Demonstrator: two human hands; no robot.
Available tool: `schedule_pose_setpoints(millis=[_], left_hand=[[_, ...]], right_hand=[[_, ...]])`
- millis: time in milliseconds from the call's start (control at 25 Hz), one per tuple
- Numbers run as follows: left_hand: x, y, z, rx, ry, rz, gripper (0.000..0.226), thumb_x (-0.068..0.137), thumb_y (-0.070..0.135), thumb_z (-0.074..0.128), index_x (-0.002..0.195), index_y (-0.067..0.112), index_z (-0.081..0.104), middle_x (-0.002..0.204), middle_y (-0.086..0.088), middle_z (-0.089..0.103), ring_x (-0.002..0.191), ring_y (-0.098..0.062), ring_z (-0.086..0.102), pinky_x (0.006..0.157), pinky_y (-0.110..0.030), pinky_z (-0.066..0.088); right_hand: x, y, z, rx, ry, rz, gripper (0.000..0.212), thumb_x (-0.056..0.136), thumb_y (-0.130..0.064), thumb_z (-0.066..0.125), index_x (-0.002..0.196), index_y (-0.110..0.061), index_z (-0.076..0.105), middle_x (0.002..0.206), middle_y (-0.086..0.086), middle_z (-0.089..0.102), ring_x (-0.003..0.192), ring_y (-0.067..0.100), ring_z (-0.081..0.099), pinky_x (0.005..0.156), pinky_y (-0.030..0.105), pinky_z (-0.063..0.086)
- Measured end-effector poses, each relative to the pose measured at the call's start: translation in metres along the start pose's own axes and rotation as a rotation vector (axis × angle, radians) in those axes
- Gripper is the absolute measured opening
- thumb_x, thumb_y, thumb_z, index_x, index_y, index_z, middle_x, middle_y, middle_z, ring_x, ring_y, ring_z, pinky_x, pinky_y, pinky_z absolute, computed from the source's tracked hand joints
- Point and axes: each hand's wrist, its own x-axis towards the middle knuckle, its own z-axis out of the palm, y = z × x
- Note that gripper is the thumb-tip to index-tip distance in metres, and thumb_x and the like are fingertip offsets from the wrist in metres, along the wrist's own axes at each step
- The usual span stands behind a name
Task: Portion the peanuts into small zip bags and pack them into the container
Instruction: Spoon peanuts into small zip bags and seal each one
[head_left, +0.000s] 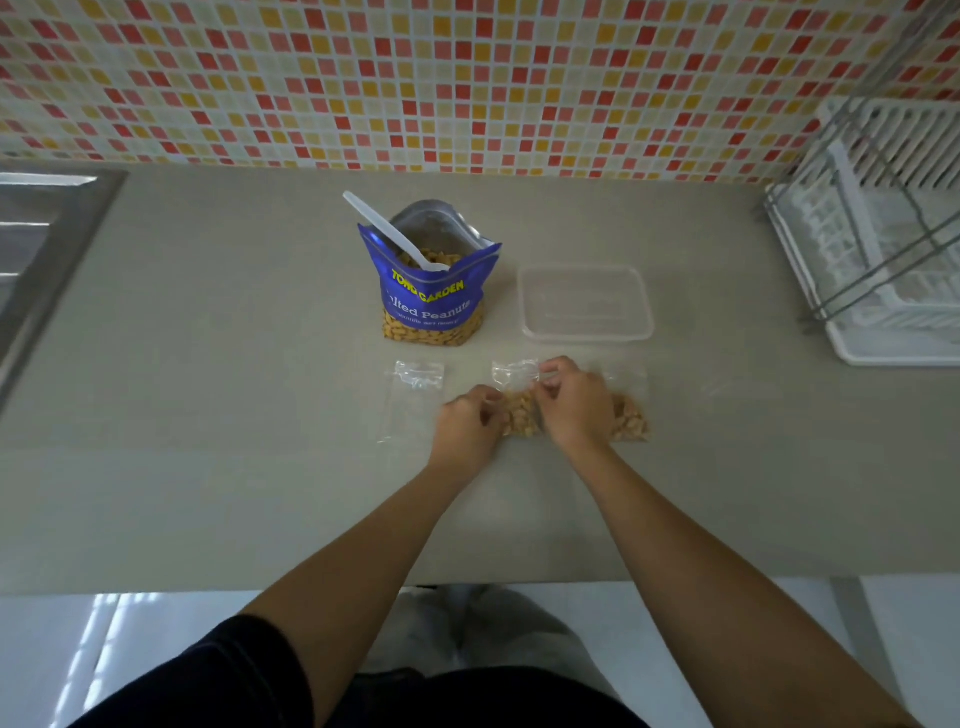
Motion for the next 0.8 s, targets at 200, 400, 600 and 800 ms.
schedule_pose_setpoints(millis=[200,400,600,800], left_hand=[[0.002,0.0,-0.007,0.163,0.024,0.103,0.031,0.085,0.015,0.062,0.112,0.002,0.061,0.099,-0.019,0.066,0.087,-0.032,0.063,0.08,-0.033,0.048],[0.015,-0.022,-0.062,0.19,0.168,0.094,0.026,0.084,0.01,0.062,0.109,0.002,0.064,0.101,-0.018,0.063,0.079,-0.03,0.064,0.081,-0.034,0.05],[0.031,-0.055,-0.094,0.246,0.125,0.088,0.036,0.08,0.004,0.064,0.115,0.002,0.062,0.112,-0.02,0.057,0.095,-0.035,0.062,0.088,-0.037,0.049],[0.042,-0.067,-0.098,0.293,0.005,0.14,0.048,0.078,0.007,0.068,0.125,0.006,0.057,0.118,-0.018,0.058,0.105,-0.036,0.056,0.094,-0.036,0.045]], right_hand=[[-0.002,-0.003,0.001,-0.074,0.015,-0.087,0.031,0.083,-0.027,0.061,0.11,-0.013,0.062,0.104,0.01,0.067,0.099,0.032,0.059,0.08,0.037,0.049],[-0.005,-0.035,0.02,0.056,-0.053,-0.359,0.022,0.08,-0.01,0.058,0.101,-0.008,0.066,0.095,0.014,0.065,0.091,0.033,0.063,0.076,0.04,0.052],[-0.001,-0.071,0.056,-0.021,-0.295,-0.326,0.044,0.084,-0.02,0.063,0.125,-0.005,0.055,0.119,0.019,0.056,0.111,0.033,0.053,0.094,0.036,0.041],[0.001,-0.075,0.069,0.024,-0.311,-0.232,0.046,0.076,-0.023,0.072,0.118,-0.007,0.058,0.116,0.015,0.055,0.105,0.032,0.056,0.093,0.039,0.045]])
